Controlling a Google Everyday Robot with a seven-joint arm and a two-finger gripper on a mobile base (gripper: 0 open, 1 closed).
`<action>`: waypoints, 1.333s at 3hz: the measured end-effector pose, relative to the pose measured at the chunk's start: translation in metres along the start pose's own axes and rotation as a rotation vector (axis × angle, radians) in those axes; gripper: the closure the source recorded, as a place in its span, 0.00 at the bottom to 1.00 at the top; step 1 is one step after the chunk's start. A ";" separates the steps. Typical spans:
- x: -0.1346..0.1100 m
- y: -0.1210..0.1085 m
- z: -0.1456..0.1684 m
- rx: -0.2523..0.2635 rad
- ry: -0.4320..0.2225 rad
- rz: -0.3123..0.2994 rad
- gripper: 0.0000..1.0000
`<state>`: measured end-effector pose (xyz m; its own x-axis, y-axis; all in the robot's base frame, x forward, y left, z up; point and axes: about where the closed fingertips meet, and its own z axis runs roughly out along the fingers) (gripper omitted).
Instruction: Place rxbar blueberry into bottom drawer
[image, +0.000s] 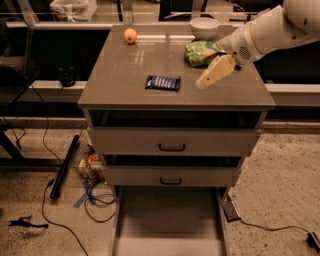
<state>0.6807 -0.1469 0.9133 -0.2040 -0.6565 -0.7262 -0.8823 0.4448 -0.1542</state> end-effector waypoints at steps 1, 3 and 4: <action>-0.030 0.002 0.043 -0.036 -0.070 0.006 0.00; -0.043 0.014 0.109 -0.061 -0.079 0.053 0.00; -0.046 0.016 0.139 -0.076 -0.074 0.074 0.00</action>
Offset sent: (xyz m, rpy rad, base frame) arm 0.0431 0.1041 -0.0440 0.1163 0.0384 0.0389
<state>0.7345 -0.0249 0.8509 -0.2404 -0.5759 -0.7814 -0.8962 0.4409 -0.0492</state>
